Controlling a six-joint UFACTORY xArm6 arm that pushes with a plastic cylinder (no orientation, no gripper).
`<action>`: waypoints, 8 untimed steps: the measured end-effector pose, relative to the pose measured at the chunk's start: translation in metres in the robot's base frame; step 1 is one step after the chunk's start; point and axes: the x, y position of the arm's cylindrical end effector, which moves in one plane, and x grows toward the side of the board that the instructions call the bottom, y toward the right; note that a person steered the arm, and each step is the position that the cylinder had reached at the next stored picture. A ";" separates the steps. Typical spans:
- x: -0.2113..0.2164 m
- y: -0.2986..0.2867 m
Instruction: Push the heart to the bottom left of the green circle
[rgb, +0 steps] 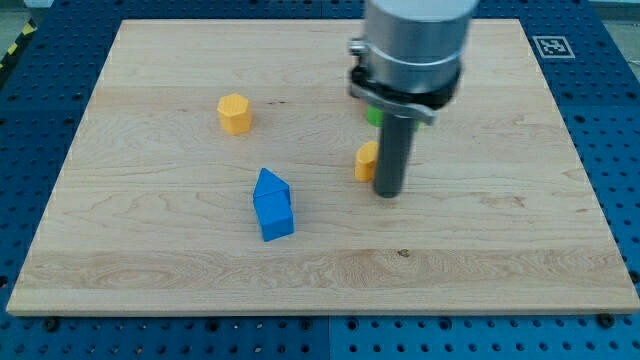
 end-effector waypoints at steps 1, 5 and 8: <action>0.000 0.019; -0.012 0.022; -0.008 0.049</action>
